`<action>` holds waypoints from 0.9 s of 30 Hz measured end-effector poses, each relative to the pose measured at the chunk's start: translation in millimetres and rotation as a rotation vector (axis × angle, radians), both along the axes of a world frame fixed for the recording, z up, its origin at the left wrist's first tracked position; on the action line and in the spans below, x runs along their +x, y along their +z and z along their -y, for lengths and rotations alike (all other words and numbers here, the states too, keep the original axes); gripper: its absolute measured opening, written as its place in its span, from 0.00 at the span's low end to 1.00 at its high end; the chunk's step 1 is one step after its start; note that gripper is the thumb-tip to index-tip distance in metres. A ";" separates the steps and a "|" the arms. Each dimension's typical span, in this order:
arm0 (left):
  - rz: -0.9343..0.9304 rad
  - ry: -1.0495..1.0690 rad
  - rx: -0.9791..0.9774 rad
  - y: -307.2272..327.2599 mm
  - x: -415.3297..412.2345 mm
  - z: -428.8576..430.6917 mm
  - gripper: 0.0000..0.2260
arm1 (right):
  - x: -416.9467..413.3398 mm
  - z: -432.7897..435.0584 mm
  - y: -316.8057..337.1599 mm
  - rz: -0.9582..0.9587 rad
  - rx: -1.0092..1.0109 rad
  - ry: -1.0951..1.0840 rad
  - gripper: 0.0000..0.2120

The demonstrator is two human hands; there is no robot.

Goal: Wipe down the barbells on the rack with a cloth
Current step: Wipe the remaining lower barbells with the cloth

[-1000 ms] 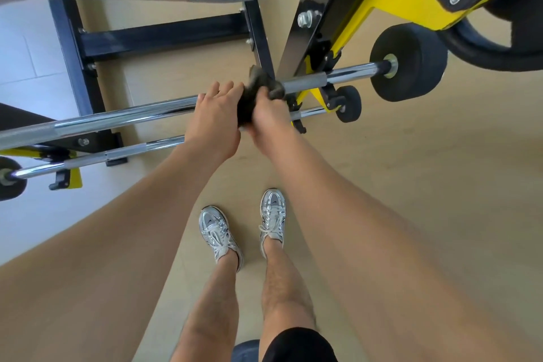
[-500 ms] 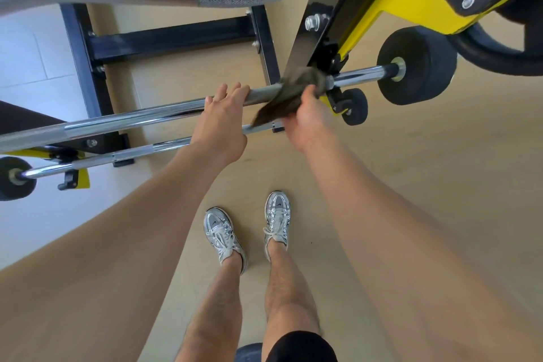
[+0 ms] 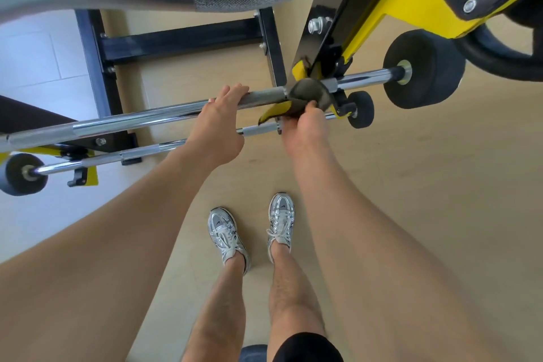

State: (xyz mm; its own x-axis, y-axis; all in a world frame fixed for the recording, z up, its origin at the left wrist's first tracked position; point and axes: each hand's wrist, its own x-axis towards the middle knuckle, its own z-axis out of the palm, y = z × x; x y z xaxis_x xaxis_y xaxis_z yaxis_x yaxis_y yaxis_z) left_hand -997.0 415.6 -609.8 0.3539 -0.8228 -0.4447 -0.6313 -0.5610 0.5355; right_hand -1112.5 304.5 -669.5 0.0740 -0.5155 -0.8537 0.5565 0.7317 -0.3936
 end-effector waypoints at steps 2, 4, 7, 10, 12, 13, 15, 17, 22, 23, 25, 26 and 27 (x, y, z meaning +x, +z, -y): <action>-0.024 0.025 -0.038 1.1 0.3 -0.6 0.37 | 23.8 -18.6 14.8 -0.018 0.041 0.064 0.17; -0.037 0.089 -0.100 3.6 1.4 -1.7 0.33 | 45.2 -48.0 23.7 -0.005 0.097 0.285 0.17; -0.014 0.144 -0.122 4.4 3.2 -5.6 0.32 | 41.8 -52.5 25.0 -0.016 0.054 0.613 0.18; 0.016 0.141 -0.115 5.3 -3.4 -11.0 0.32 | 15.8 -7.4 34.0 -0.131 0.013 0.894 0.15; 0.056 0.167 -0.123 2.2 -8.7 -14.9 0.32 | 4.3 9.6 51.8 -0.401 -0.126 1.111 0.11; 0.075 0.185 -0.120 1.2 -10.2 -17.3 0.32 | 0.8 10.4 59.2 -0.617 -0.282 1.205 0.09; 0.090 0.199 -0.114 0.6 -10.7 -23.0 0.32 | -8.0 -4.5 61.0 -1.049 -0.742 1.249 0.11; 0.098 0.183 -0.103 4.5 -6.6 -28.0 0.32 | -15.0 -26.5 54.8 -1.291 -1.113 1.230 0.09; 0.129 0.178 0.003 12.3 13.6 -41.4 0.28 | -11.4 -46.0 22.0 -1.427 -1.168 1.522 0.25; 0.131 0.181 0.010 12.1 18.2 -43.9 0.27 | -4.9 -50.9 20.1 -1.425 -1.174 1.553 0.26; 0.131 0.182 0.012 12.4 26.0 -50.5 0.27 | 12.6 -63.6 19.8 -1.430 -1.235 1.612 0.27; 0.127 0.175 0.009 13.1 29.5 -54.0 0.27 | 23.8 -69.2 21.5 -1.409 -1.285 1.642 0.28; 0.120 0.164 0.003 14.0 32.9 -58.1 0.27 | 36.8 -74.0 23.9 -1.349 -1.334 1.684 0.28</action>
State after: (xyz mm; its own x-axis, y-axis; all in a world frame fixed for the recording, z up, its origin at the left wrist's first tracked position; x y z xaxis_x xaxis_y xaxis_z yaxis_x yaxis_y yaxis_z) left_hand -964.1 473.8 -595.8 0.5338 -0.7485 -0.3936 -0.5904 -0.6630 0.4602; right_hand -1075.7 378.5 -645.6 0.7186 -0.6561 -0.2304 -0.6952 -0.6692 -0.2626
